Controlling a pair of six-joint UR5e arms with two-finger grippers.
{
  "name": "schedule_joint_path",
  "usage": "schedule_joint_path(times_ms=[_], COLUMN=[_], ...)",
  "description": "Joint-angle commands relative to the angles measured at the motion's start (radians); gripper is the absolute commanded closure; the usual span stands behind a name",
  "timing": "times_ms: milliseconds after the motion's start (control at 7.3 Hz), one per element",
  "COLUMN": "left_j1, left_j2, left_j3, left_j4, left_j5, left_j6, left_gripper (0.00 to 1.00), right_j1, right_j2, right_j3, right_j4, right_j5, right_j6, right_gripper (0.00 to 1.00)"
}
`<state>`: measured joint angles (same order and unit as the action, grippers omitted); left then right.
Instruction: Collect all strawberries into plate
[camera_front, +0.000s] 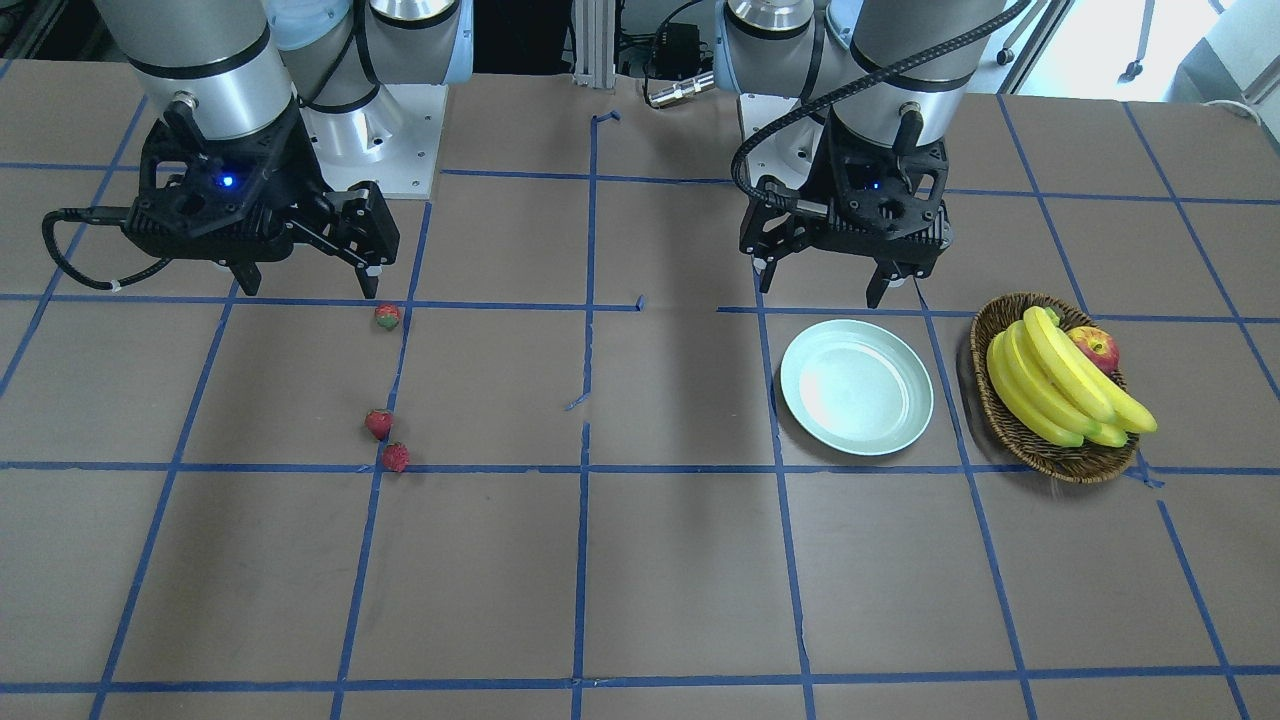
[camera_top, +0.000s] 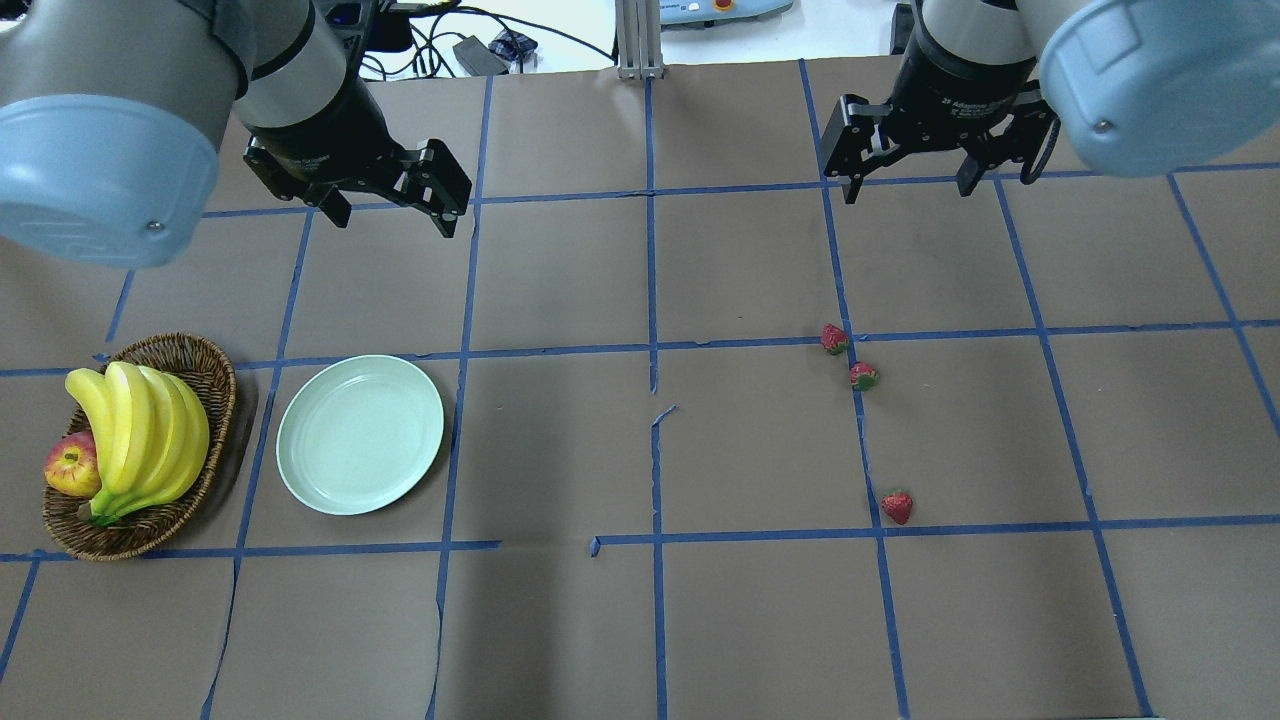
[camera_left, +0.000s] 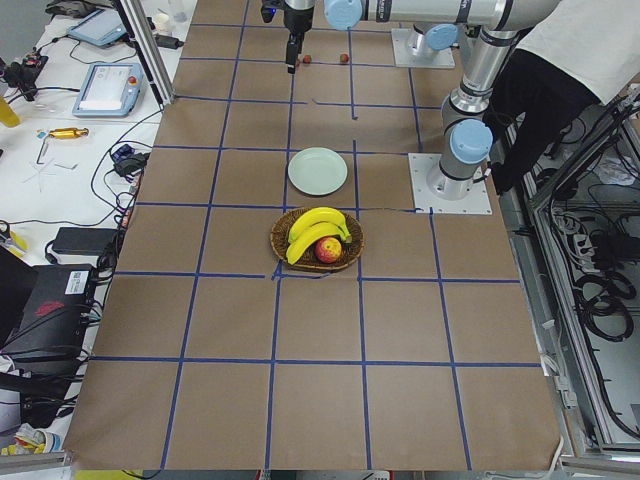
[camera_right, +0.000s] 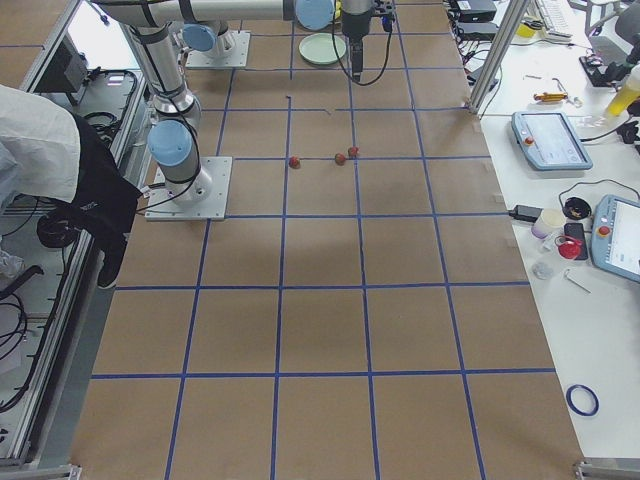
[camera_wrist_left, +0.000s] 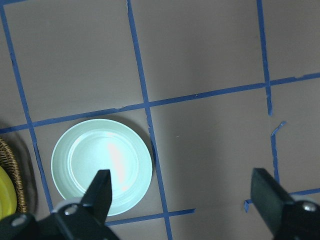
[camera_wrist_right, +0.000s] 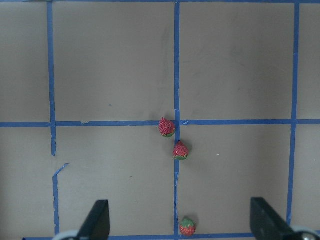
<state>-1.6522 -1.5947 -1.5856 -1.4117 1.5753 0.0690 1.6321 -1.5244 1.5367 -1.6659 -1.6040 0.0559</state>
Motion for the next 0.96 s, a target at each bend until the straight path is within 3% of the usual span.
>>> schedule_joint_path(times_ms=[0,822], left_j1=[0.0,0.0], left_j2=[-0.005,0.009], left_j3=[0.015,0.013], left_j4=[-0.007,-0.01], left_j5=[0.003,0.003], left_j6=[-0.005,-0.001], left_gripper=[0.0,0.0], right_j1=[0.0,0.0], right_j2=[-0.016,-0.017], right_j3=[0.009,0.011], right_j4=[-0.003,-0.002], right_j5=[0.001,0.0], right_j6=[0.001,0.007], right_gripper=[0.0,0.0])
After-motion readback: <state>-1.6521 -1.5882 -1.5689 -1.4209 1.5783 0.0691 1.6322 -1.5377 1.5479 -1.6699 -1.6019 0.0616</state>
